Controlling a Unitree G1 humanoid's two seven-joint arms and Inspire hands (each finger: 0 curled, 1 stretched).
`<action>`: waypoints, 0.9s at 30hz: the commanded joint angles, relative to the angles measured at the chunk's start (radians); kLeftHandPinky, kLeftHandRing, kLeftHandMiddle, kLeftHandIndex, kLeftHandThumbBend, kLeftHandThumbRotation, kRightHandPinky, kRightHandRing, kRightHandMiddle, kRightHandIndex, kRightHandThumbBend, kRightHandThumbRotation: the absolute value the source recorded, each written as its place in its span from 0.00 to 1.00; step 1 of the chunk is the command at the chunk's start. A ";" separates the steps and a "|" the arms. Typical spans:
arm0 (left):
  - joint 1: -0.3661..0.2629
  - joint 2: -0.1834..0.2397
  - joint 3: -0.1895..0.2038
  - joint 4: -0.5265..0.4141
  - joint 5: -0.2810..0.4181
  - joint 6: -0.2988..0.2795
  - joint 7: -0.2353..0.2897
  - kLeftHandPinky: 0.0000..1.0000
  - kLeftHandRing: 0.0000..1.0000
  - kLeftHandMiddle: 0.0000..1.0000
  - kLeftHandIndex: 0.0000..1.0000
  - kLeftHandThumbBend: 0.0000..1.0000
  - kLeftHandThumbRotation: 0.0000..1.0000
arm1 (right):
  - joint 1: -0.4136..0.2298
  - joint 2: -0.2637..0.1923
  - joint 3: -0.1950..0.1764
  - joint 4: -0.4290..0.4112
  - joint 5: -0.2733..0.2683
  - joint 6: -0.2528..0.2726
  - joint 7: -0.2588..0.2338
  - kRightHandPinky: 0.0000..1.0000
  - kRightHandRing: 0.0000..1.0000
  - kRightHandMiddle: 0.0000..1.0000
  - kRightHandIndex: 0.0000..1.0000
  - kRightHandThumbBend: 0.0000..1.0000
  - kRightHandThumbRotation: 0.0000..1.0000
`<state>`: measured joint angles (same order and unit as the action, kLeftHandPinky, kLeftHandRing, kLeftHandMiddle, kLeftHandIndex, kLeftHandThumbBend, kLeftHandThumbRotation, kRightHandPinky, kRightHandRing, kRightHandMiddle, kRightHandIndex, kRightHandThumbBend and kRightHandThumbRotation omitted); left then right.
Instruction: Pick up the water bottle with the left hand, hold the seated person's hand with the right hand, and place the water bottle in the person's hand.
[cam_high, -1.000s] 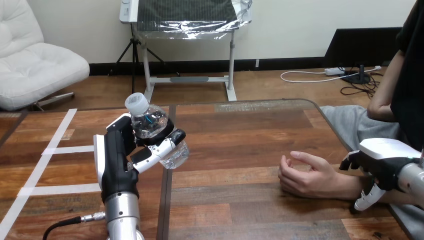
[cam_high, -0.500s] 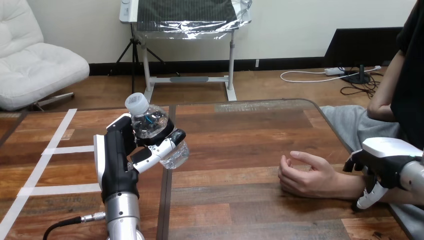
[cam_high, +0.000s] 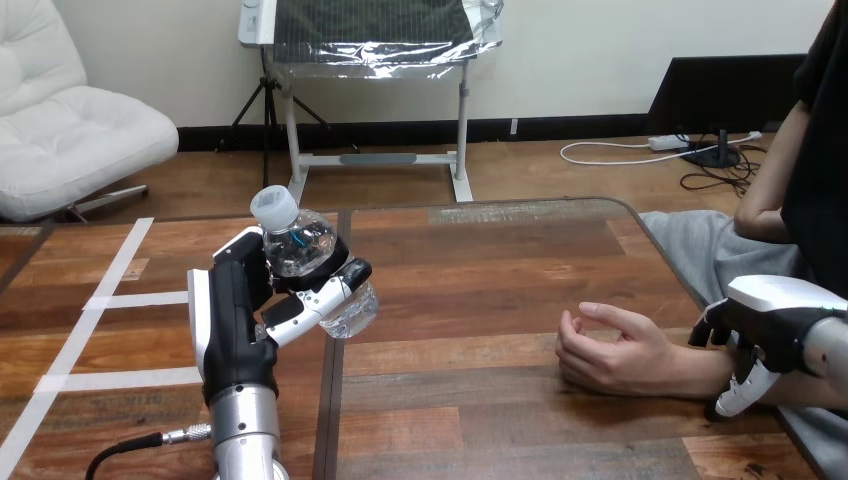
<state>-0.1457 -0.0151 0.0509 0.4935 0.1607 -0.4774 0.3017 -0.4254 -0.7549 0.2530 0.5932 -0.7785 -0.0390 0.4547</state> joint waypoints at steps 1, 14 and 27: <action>-0.051 0.009 -0.002 -0.062 0.011 -0.024 0.007 0.39 0.42 0.45 0.47 0.68 0.00 | -0.077 -0.011 0.025 0.049 0.017 -0.018 0.014 0.70 0.79 0.84 0.81 0.71 0.00; -0.049 0.009 0.000 -0.063 0.009 -0.018 0.007 0.39 0.42 0.45 0.47 0.68 0.00 | -0.125 -0.007 0.052 0.123 0.041 -0.043 0.052 0.72 0.79 0.84 0.81 0.69 0.00; -0.048 0.010 0.002 -0.065 0.011 -0.023 0.011 0.39 0.42 0.45 0.47 0.67 0.00 | -0.175 0.010 0.088 0.219 0.044 -0.079 0.048 0.74 0.80 0.85 0.81 0.69 0.00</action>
<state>-0.1457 -0.0146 0.0528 0.4935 0.1641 -0.4772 0.3059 -0.5526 -0.7544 0.3081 0.7705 -0.7369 -0.0956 0.5072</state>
